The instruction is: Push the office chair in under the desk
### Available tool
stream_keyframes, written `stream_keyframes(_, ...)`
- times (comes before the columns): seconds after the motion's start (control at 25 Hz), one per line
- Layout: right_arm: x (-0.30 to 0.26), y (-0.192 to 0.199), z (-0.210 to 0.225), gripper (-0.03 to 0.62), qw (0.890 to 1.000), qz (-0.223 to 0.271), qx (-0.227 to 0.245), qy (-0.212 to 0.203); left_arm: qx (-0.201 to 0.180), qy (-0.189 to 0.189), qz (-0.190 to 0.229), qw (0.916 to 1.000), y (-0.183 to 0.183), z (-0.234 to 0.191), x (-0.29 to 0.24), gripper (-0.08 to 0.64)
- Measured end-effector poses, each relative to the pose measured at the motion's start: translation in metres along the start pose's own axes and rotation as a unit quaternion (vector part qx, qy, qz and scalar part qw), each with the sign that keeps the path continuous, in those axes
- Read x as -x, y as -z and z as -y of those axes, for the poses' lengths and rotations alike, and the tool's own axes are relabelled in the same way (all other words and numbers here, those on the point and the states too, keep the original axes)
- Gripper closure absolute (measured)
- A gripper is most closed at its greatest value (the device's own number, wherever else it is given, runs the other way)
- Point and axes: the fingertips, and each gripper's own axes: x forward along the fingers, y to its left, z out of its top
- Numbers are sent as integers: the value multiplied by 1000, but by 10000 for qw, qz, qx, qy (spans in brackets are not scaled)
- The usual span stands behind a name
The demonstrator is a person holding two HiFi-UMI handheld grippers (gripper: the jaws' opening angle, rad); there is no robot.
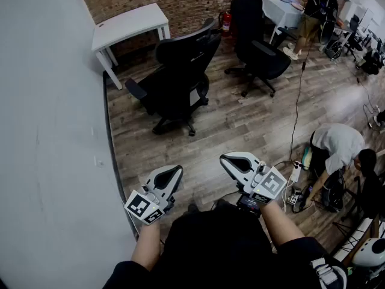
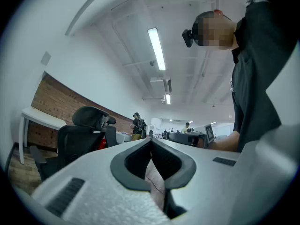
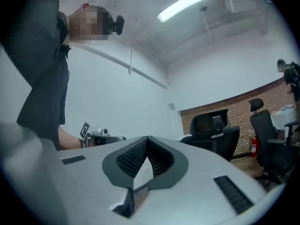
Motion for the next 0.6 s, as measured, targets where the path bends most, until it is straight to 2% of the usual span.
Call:
stream_keyframes(0.28, 23, -2, -4, 586, 9996, -82, -14, -283, 63, -224, -42, 9997, 8, 22, -6, 545)
stream_keyframes(0.44, 37, -3, 2, 586, 9993, 16, 57, -362, 13, -173, -84, 9998, 11, 35, -23, 545)
stream_keyframes(0.6, 48, -1, 2, 586, 9990, 7, -65, -448, -116, -103, -134, 9998, 11, 47, -38, 545)
